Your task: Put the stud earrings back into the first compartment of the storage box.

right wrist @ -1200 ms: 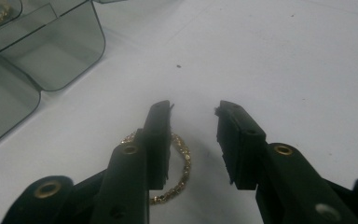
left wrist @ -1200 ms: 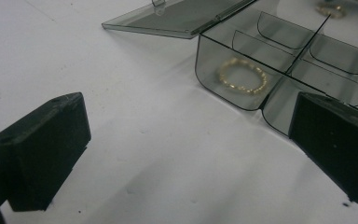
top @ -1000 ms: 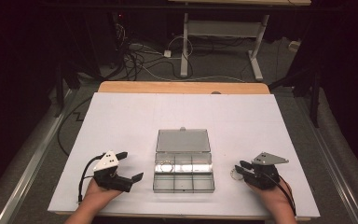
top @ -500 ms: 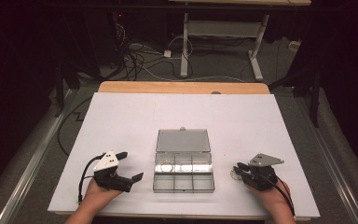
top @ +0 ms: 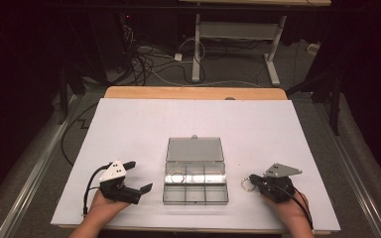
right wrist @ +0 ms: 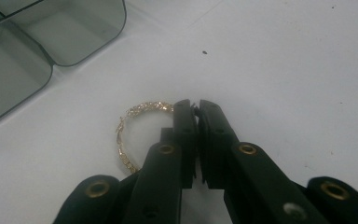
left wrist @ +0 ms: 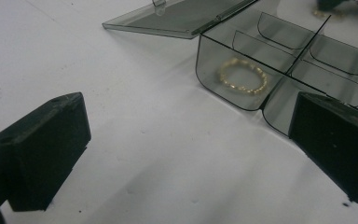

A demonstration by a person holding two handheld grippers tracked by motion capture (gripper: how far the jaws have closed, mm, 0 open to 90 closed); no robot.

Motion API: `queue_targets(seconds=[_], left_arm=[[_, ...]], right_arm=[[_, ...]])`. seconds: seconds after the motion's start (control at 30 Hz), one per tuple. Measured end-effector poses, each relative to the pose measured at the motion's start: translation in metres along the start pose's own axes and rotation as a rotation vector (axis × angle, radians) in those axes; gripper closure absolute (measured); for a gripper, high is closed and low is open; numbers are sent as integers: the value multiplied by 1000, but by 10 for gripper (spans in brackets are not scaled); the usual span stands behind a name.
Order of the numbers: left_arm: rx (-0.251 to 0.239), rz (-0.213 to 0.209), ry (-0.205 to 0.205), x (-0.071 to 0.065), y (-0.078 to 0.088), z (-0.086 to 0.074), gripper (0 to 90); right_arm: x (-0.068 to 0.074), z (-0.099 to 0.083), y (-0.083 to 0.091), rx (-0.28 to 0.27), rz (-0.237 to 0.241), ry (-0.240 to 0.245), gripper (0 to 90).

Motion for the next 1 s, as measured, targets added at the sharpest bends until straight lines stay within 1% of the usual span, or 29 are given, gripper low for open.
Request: queue_targets(seconds=[0.3,0.37,0.5,0.63,0.83,0.97,1.0], left_arm=[[-1,0,-1,0,0,0,0],[0,-1,-1,0,0,0,0],[0,-1,-1,0,0,0,0],[-1,-1,-2,0,0,0,0],[0,-1,-1,0,0,0,0],[0,-2,-1,0,0,0,0],[-1,-2,-1,0,0,0,0]], right_arm=[[-2,0,1,-6,11,-10,879],[-2,0,1,-4,13,-25,879],[-3,0,2,-8,14,-29,879],[-3,1,4,-20,16,-46,879],[0,4,6,-35,18,-46,879],[4,7,6,-42,26,-41,879],[5,7,6,-43,30,-33,879]])
Point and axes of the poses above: each handheld gripper's, and its own axes: y roughly backward along the jaws, z roughly out of its top, x roughly to its left, the point moved 4 cm from there along -y, roughly forward along the jaws, and after that the axes turned 6 degrees about -x, right-handed, at the moved point
